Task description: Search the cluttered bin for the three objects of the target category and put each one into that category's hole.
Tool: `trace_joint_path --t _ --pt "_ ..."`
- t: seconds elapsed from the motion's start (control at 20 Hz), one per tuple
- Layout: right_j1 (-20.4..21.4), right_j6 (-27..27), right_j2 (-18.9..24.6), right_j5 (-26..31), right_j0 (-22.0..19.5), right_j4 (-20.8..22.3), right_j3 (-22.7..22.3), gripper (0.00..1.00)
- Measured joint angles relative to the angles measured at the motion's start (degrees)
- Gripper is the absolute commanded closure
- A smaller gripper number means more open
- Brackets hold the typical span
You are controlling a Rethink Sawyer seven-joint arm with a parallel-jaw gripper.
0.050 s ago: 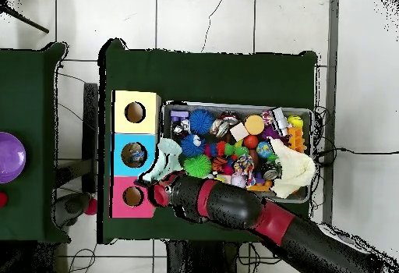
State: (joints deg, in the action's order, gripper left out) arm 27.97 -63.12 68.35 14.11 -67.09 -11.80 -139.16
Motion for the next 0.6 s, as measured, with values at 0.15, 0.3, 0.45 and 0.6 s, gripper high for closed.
trace_joint_path --t 0.15,0.3,0.45,0.6 --pt "-0.2 -0.4 0.6 0.0 0.0 0.0 -0.3 1.00" --pt "-0.1 -0.5 0.8 0.0 0.0 0.0 -0.4 1.00" --pt "1.0 -0.5 -0.6 0.0 0.7 1.0 -0.2 1.00" --pt "2.6 -0.5 -4.4 0.0 2.6 4.5 0.8 1.00"
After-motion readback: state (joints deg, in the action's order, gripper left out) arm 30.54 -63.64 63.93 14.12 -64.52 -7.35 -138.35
